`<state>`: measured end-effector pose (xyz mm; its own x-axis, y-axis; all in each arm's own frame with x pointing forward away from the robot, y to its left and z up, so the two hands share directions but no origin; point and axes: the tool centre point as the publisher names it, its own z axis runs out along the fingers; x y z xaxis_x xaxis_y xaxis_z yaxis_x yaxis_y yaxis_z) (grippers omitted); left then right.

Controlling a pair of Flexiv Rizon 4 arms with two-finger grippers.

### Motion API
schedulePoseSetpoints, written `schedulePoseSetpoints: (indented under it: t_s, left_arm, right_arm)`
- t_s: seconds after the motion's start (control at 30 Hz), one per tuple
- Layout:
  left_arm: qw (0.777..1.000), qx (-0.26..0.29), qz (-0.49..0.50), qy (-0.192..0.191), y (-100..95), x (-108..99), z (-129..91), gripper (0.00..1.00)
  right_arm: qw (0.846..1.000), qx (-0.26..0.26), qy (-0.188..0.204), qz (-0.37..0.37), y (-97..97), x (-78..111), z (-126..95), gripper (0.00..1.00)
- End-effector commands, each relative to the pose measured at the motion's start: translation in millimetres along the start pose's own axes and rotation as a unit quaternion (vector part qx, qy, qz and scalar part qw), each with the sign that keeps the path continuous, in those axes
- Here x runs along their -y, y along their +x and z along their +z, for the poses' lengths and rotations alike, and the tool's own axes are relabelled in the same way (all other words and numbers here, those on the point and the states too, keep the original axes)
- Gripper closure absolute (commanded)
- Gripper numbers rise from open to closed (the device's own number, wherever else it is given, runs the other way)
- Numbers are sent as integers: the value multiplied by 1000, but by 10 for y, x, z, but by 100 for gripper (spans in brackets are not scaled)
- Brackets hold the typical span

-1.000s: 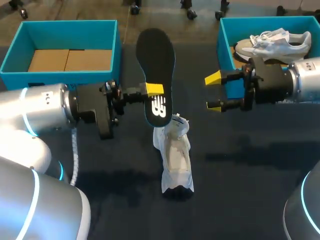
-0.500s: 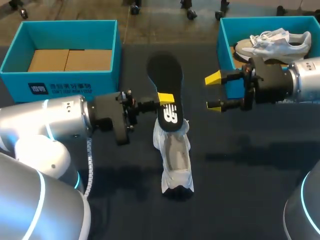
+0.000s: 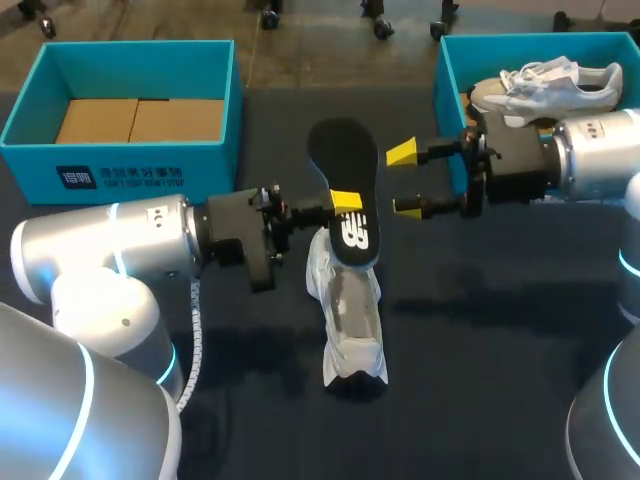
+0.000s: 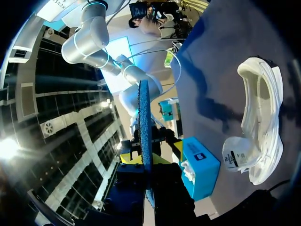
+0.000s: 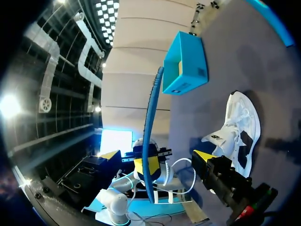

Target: Take the shoe out of the shoebox, open the shoe tongue, remove and reinsert the insole, then place the shoe into the shoebox

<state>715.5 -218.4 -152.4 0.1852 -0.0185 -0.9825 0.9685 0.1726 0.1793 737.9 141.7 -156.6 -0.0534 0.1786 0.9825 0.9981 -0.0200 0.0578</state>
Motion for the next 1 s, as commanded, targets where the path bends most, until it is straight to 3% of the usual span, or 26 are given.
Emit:
schedulePoseSetpoints:
  t_s: [0.03,0.37,1.0]
  left_arm:
    - [1000,0,0,0,0,-6,16,100]
    - [1000,-8,5,3,28,14,37,100]
    - [1000,-23,-1,-8,246,-55,47,100]
  right_arm:
    - [1000,2,5,1,-2,-59,36,0]
    - [1000,12,7,20,-5,-61,63,0]
    - [996,39,54,52,-79,-262,163,0]
